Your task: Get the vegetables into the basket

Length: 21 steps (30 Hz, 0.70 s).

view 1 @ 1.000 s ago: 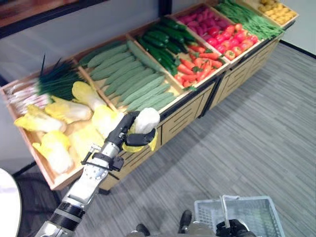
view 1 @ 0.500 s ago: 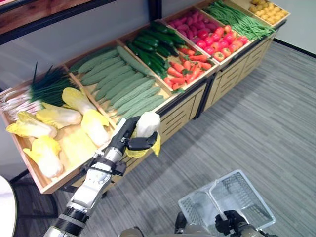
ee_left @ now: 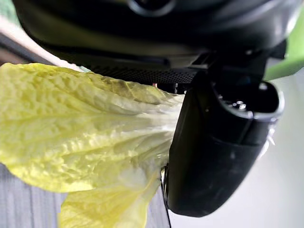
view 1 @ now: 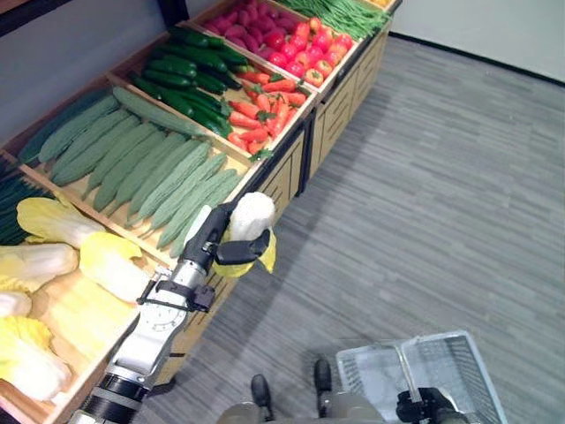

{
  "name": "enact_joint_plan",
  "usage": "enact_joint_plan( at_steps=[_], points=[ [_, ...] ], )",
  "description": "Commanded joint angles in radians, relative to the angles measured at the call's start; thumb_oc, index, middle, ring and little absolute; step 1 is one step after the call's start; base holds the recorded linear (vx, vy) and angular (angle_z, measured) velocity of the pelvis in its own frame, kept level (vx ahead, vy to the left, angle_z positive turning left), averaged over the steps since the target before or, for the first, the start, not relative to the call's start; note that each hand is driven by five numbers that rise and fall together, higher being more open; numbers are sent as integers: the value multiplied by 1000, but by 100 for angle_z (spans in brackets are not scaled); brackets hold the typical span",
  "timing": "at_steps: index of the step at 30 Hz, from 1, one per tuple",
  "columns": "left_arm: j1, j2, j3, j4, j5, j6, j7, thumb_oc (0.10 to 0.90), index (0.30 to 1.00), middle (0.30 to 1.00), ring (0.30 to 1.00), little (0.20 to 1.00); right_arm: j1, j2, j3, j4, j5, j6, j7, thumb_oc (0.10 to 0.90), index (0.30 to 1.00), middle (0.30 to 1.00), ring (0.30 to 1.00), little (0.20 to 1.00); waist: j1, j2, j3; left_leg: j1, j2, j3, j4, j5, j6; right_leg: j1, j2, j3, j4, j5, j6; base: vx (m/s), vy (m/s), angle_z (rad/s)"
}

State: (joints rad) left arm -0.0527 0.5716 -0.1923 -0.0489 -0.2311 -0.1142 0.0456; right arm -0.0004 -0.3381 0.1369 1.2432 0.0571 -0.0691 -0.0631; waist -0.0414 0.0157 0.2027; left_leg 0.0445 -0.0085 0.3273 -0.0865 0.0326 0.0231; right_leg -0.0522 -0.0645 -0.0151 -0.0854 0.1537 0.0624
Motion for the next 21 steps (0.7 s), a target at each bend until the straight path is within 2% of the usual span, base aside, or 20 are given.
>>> enact_joint_plan(
  at_steps=[1, 2, 3, 5, 7, 8, 10, 12, 18, 20, 21],
  points=[
    [-83, 30, 70, -148, 32, -127, 33, 400, 300, 300, 300, 300, -67, 16, 40, 5, 25, -33, 1, 400, 300, 300, 300, 300, 28, -32, -17, -34, -3, 29, 197, -195, 20, 2, -61, 25, 24, -60, 108, -74, 256, -37],
    [-83, 30, 70, -148, 32, -127, 33, 400, 300, 300, 300, 300, -67, 16, 40, 5, 25, -33, 1, 400, 300, 300, 300, 300, 30, -33, -18, -34, -2, 30, 197, -195, 20, 0, -61, 27, 24, -59, 108, -106, 325, -45],
    [-85, 26, 67, -145, 26, -128, 35, 400, 300, 300, 300, 300, -73, 20, 36, 3, 26, -31, -2, 400, 300, 300, 300, 300, 24, -28, -11, -32, -16, 46, 192, -203, 35, -22, -68, 48, 31, -28, 132, -96, 230, -47],
    [-84, 26, 64, -139, 21, -127, 40, 400, 300, 300, 300, 300, -81, 24, 33, -3, 27, -31, -6, 400, 300, 300, 300, 300, 19, -22, -7, -21, -23, 62, 168, -211, 42, -47, -70, 54, 41, 6, 161, -75, 263, -46],
    [-84, 28, 63, -135, 19, -130, 43, 400, 300, 300, 300, 300, -81, 26, 34, -12, 29, -33, -7, 400, 300, 300, 300, 300, 17, -19, -6, -13, -26, 77, 143, -200, 44, -63, -70, 52, 47, 32, 173, -72, 120, -66],
    [-81, 36, 67, -126, 16, -129, 51, 400, 300, 300, 300, 300, -79, 35, 34, -31, 39, -35, -9, 400, 300, 300, 300, 300, 18, -7, -1, -2, -12, 107, 96, -165, 37, -93, -76, -30, 88, 26, 172, -109, 53, -78],
    [-84, 38, 61, -125, 11, -124, 52, 400, 300, 300, 300, 300, -66, 42, 43, -38, 38, -37, -8, 400, 300, 300, 300, 300, 10, 6, -6, 16, -2, 119, 44, -131, 27, -78, -86, -90, 119, 0, 149, -84, 49, -73],
    [-90, 40, 53, -122, 11, -119, 49, 400, 300, 300, 300, 300, -50, 48, 46, -44, 41, -39, -9, 400, 300, 300, 300, 300, -2, 10, -16, 33, 1, 120, 0, -109, 18, -56, -85, -118, 136, -24, 134, -24, 0, -32],
    [-74, 54, 69, -123, 18, -105, 46, 400, 300, 300, 300, 300, -36, 64, 60, -41, 27, -42, -14, 400, 300, 300, 300, 300, 18, -10, -49, 30, 15, 174, -1, -110, 3, 26, -94, -253, 158, -65, 126, -18, -69, -11],
    [-62, 58, 85, -116, 30, -103, 42, 400, 300, 300, 300, 300, -39, 63, 68, -44, 19, -42, -11, 400, 300, 300, 300, 300, 26, -20, -59, 25, 17, 192, -1, -105, -3, 44, -92, -268, 114, -59, 130, -32, -186, -47],
    [-54, 53, 83, -104, 35, -101, 36, 400, 300, 300, 300, 300, -30, 59, 70, -49, 14, -42, -6, 400, 300, 300, 300, 300, 28, -24, -64, 28, 19, 195, -1, -95, -10, 45, -85, -262, 101, -81, 119, -29, -221, -42]
  ],
)
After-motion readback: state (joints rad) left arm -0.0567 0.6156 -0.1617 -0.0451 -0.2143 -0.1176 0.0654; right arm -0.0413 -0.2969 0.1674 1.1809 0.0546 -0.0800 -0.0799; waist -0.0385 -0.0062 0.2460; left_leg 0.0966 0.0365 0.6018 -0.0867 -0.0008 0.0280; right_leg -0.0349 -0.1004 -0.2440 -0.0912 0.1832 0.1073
